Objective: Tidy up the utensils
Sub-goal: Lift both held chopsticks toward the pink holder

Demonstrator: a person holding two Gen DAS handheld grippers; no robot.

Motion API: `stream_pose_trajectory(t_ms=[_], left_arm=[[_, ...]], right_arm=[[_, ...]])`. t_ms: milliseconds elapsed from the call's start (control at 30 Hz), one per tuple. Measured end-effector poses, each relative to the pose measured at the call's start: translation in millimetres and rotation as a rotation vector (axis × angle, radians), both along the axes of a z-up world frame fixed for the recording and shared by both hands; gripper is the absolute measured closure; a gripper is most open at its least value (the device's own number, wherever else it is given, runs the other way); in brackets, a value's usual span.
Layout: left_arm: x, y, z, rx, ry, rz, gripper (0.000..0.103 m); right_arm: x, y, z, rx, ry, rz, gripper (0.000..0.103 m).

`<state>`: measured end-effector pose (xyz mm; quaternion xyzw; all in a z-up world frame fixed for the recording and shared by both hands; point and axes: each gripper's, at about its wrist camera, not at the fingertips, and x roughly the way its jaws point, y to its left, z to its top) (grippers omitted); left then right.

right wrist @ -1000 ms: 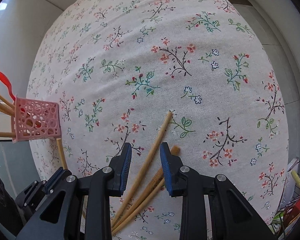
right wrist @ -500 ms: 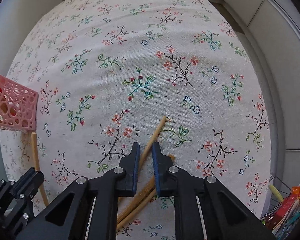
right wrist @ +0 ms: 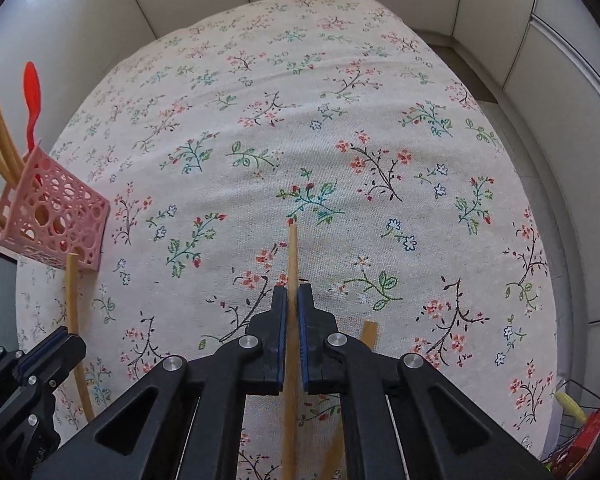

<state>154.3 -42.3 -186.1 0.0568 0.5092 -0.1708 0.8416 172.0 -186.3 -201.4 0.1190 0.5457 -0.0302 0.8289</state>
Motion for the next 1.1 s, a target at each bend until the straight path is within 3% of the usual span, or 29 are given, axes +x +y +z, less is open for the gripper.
stream_pose_trajectory(t_ms=[433, 767, 1100], left_arm=[[-25.1, 26.8, 57.5, -0.095, -0.177, 0.012, 0.096], [-48.3, 46.2, 109.4, -0.198, -0.356, 0.039, 0.096], [-56.4, 89.9, 162.8, -0.296, -0.577, 0.187, 0.096]], right_arm=[[-43.0, -1.3, 80.4, 0.117, -0.232, 0.045, 0.098], [-75.8, 0.9, 142.9, 0.143, -0.437, 0.081, 0.098], [-91.0, 3.7, 196.1, 0.178, -0.638, 0.092, 0.098]])
